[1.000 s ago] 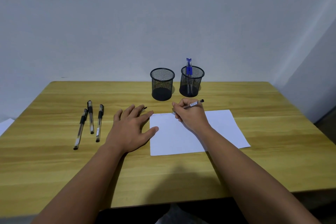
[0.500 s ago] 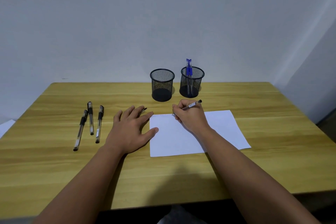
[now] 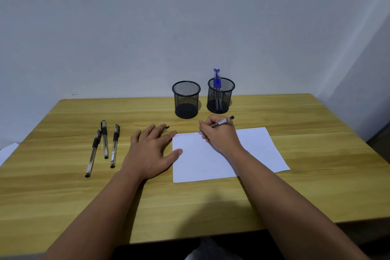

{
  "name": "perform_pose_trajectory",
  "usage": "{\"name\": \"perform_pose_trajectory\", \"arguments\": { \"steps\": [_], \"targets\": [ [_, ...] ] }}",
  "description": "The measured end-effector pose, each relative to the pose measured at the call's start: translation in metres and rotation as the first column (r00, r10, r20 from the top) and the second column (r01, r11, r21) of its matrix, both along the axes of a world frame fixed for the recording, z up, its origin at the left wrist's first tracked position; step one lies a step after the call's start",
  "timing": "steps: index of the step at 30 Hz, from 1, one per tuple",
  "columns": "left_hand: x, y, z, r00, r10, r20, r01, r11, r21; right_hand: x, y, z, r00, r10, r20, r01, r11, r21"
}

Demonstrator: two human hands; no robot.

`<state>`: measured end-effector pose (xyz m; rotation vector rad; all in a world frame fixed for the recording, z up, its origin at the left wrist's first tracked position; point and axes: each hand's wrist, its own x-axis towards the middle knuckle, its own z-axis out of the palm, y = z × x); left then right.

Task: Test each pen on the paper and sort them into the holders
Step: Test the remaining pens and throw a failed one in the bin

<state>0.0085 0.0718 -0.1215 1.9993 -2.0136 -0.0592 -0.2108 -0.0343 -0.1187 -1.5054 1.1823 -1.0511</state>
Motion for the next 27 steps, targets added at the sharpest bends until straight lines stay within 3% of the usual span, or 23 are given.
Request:
{"name": "perform_pose_trajectory", "arguments": {
  "steps": [17, 27],
  "targets": [
    [0.0053, -0.0004, -0.0017, 0.996, -0.044, -0.08, 0.043, 0.999, -0.015, 0.0001, -0.0024, -0.0038, 0.999, -0.008, 0.049, 0.007, 1.0, 0.03],
    [0.0031, -0.0007, -0.0015, 0.999, -0.018, -0.042, 0.017, 1.0, -0.021, -0.0008, -0.0019, -0.0021, 0.999, -0.011, 0.034, 0.011, 1.0, 0.005]
  ]
}}
